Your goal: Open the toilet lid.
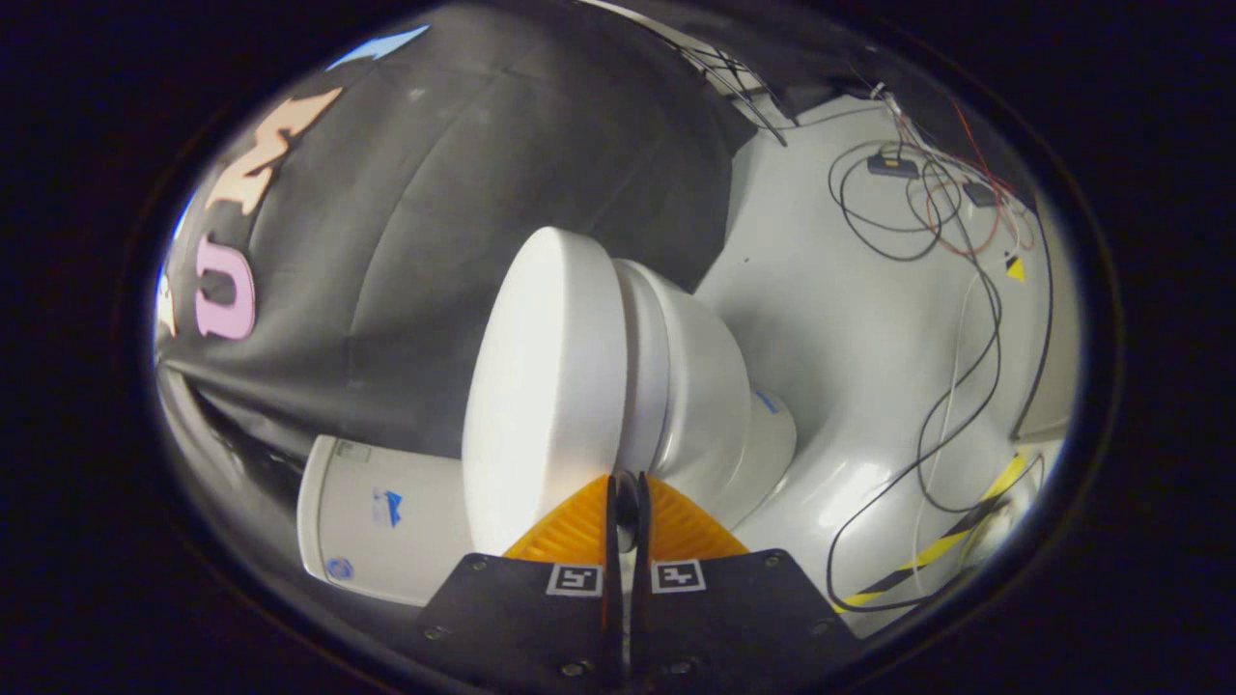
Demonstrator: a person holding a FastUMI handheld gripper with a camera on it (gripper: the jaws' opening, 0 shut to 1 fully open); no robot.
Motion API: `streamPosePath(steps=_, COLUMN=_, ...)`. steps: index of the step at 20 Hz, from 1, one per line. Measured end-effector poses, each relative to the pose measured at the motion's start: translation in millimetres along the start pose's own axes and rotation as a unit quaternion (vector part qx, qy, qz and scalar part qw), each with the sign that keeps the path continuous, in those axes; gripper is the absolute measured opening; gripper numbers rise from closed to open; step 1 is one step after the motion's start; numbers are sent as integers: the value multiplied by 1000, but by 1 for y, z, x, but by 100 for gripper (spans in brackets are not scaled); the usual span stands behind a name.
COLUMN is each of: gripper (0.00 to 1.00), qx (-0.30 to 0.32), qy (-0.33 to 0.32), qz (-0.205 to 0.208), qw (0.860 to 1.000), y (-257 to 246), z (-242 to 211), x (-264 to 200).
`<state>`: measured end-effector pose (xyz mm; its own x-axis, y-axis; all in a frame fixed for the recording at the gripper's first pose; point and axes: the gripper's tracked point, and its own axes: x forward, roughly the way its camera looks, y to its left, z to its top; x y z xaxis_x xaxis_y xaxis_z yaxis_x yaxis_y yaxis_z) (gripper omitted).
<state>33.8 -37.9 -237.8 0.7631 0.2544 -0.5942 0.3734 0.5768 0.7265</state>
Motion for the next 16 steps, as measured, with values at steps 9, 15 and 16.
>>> streamPosePath(steps=9, gripper=4, qx=-44, qy=-4, qz=-8, qw=999, y=9, z=-1, x=-9)
streamPosePath(steps=15, gripper=4, qx=-74, qy=-13, qz=-3, qw=997, y=20, z=0, x=-16)
streamPosePath(steps=16, gripper=4, qx=-73, qy=-14, qz=-1, qw=997, y=23, z=0, x=-17)
